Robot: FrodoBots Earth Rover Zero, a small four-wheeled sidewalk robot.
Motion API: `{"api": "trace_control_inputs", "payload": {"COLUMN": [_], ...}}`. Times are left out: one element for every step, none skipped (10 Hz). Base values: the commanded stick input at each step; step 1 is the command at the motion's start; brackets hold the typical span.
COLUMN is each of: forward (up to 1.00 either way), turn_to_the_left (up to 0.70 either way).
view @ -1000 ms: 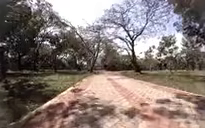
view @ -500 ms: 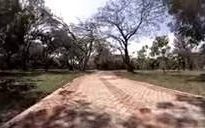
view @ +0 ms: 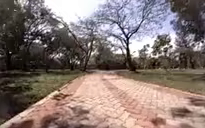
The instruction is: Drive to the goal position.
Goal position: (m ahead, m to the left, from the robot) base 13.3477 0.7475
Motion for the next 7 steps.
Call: {"api": "trace_control_inputs", "payload": {"forward": [0.7,0.7,0.7,0.7,0.7,0.7,0.7], "turn_to_the_left": [0.0,0.0,0.0,0.0,0.0,0.0,0.0]}}
